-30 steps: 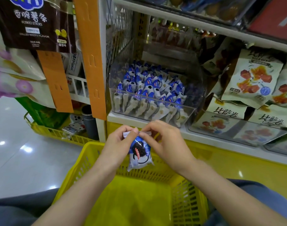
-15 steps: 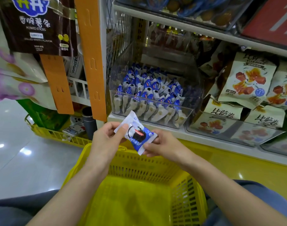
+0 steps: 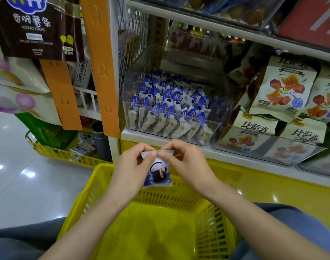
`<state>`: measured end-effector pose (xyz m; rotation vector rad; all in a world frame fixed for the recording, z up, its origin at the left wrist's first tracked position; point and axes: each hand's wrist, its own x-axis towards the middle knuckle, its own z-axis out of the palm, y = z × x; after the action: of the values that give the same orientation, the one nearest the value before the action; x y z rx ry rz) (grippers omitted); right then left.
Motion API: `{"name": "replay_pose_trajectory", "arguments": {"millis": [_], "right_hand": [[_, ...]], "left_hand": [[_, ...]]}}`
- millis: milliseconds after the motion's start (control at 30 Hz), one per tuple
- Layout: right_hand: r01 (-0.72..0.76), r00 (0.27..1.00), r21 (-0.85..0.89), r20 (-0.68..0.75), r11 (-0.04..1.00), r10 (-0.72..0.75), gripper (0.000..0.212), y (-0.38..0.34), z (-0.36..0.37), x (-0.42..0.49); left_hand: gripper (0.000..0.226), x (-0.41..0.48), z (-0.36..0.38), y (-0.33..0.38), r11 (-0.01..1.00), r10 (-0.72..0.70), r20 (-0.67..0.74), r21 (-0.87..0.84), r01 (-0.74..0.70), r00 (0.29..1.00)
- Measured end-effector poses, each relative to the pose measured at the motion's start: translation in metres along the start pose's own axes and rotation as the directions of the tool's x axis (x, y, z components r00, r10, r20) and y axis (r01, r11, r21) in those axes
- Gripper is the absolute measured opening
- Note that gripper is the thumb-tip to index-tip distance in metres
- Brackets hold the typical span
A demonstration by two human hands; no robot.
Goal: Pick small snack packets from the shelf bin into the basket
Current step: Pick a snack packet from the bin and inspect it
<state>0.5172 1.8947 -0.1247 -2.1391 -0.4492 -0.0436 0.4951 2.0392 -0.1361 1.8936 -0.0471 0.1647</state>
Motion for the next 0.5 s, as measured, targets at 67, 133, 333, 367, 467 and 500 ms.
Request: {"name": "replay_pose_trajectory", "arguments": {"millis": [67,133,333,367,467,500], "right_hand": [[0.12,0.992,-0.142,-0.015,0.983,-0.124,0.006,0.0,0.0,-0.002],[0.235,0.969,-0.297,0.001,0.925,-0.246,0.01,0.001,-0.001,-0.004],[0.187,0.967,-0.306,-0.113,0.933,-0.23,0.009,0.002,-0.002,-0.004],[0.151,0.968,-0.259,-0.156,0.954,-0.196,0.008,0.003,-0.003,-0.003],[0.056,0.96,-0.062,-0.27,0.996,-0.071,0.008,0.002,-0.007,0.001],[0.036,0.957,0.017,-0.288,0.999,-0.029,0.011,0.002,-0.007,0.002]], "left_hand": [[0.02,0.001,0.0,0.0,0.999,-0.03,0.012,-0.033,0.031,0.999],[0.02,0.001,0.0,0.0,0.995,-0.06,0.039,-0.075,0.063,0.997],[0.009,0.003,0.002,-0.003,0.987,-0.101,-0.017,-0.124,0.098,0.995],[0.013,0.004,0.002,-0.005,0.993,-0.094,-0.058,-0.081,0.089,0.994],[0.018,0.005,0.0,-0.009,0.995,-0.087,-0.063,0.048,0.09,0.994],[0.019,0.006,0.0,-0.01,0.992,-0.125,-0.033,0.013,0.126,0.992]]}}
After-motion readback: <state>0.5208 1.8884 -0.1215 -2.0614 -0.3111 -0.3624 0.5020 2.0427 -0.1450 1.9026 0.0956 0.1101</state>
